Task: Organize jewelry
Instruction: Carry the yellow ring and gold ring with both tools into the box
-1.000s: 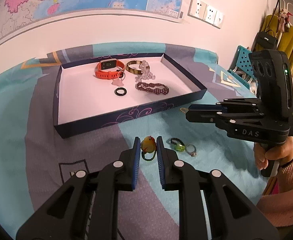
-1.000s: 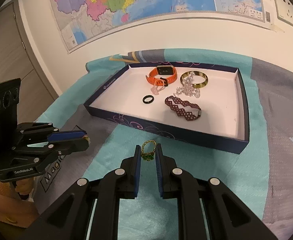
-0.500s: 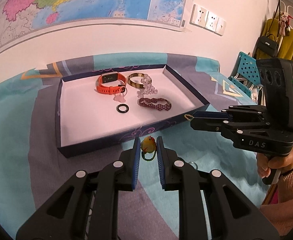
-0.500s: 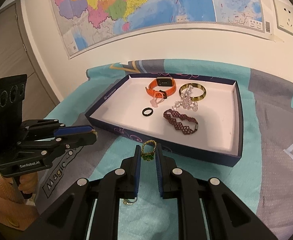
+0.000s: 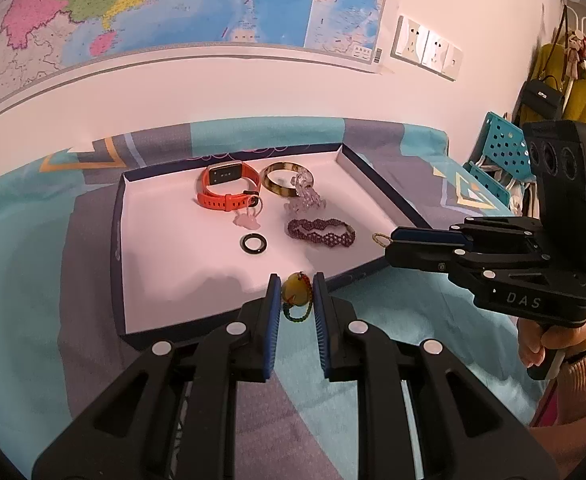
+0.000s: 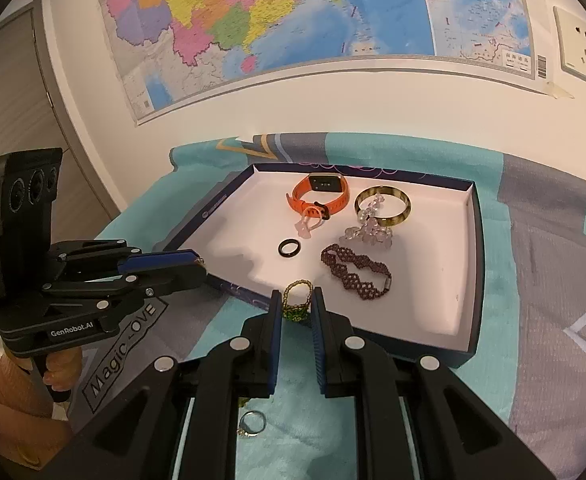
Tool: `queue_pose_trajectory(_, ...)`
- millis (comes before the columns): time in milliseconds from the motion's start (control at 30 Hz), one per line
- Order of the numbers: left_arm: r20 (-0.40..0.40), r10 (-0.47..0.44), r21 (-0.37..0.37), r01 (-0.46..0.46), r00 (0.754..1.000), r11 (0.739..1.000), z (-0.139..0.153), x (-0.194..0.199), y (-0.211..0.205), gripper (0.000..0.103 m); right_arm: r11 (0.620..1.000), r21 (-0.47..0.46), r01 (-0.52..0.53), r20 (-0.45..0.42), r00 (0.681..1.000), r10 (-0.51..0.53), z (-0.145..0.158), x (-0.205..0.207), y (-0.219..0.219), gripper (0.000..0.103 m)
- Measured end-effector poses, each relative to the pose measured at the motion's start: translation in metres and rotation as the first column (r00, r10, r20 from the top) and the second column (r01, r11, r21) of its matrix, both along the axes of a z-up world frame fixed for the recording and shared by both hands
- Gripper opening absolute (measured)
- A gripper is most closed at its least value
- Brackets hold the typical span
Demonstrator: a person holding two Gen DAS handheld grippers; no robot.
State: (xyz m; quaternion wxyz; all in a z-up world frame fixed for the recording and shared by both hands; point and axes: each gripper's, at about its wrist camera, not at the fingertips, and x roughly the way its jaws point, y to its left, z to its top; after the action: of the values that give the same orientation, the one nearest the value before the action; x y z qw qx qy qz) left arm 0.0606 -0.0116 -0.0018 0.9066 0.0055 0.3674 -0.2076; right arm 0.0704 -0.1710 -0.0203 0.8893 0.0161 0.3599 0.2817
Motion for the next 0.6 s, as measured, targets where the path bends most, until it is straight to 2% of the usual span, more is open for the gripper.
queue_pose_trajectory(600,-0.034,0.038,0.029,-0.037,0.999,0.999,-0.011,0.040,-0.007,0.017,1.000,-0.020,0.017,-0.013,1.000,-0.017,-0.004,0.032,0.005,0.013)
